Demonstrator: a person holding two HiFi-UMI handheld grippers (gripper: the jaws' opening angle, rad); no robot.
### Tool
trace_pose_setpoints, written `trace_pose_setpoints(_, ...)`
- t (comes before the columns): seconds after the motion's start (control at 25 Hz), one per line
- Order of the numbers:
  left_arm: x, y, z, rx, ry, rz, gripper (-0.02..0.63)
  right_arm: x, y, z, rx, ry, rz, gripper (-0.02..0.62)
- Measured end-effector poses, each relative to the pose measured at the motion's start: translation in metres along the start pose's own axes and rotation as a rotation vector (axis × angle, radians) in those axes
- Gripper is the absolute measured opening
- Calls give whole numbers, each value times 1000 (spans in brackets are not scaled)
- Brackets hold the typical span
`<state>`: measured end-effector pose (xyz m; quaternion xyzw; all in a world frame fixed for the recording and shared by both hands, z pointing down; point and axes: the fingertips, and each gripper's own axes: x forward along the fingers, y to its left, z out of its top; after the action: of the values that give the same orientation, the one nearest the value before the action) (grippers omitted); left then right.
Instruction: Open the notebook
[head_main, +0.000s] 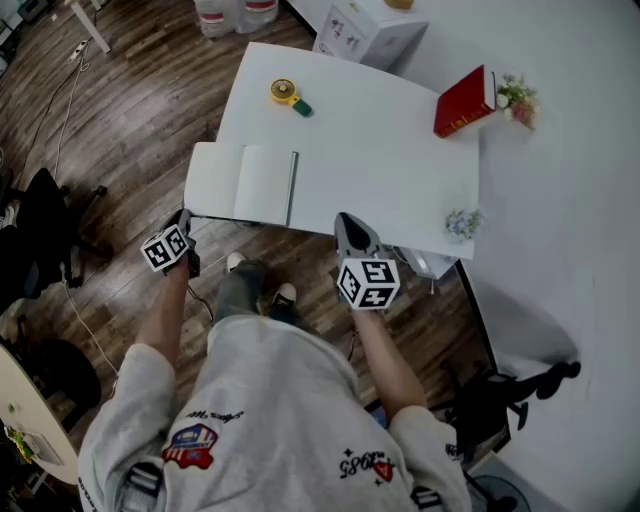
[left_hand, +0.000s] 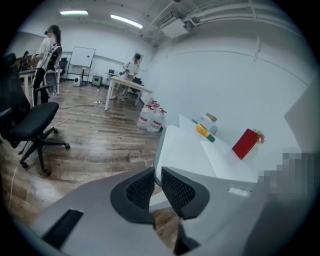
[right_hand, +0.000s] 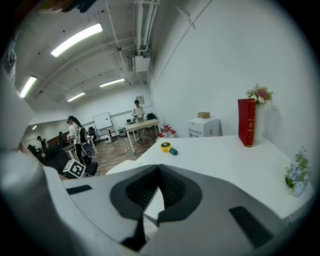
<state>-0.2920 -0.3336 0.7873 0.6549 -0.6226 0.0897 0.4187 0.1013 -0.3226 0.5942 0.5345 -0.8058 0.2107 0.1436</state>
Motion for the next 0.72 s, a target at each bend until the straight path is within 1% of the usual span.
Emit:
trace_pose_setpoints(0.12,0,5,-4,-30,0,1,38,-1,-3,2,2,-3,-4,0)
trace_pose_setpoints(0.2,-6,10,-5,-12,-7,27,48,-2,-3,2,2,-4,-2,0)
trace_pose_setpoints(0.28,-15,13,-5,45,-13,66,48,-4,-2,1,2,-6,3,0)
trace_pose_setpoints(0.4,-30,9,0,160,-30,108,48,-9,-1,4,-4,-15,12,0)
trace_pose_setpoints(0.6,-55,-13,17,278,-92,102,48,-17,9,9,-22,-40,33,0)
trace_pose_setpoints(0.72,-70,-38,26,360,-123,70,32,-23,16,13,-39,-57,51,0)
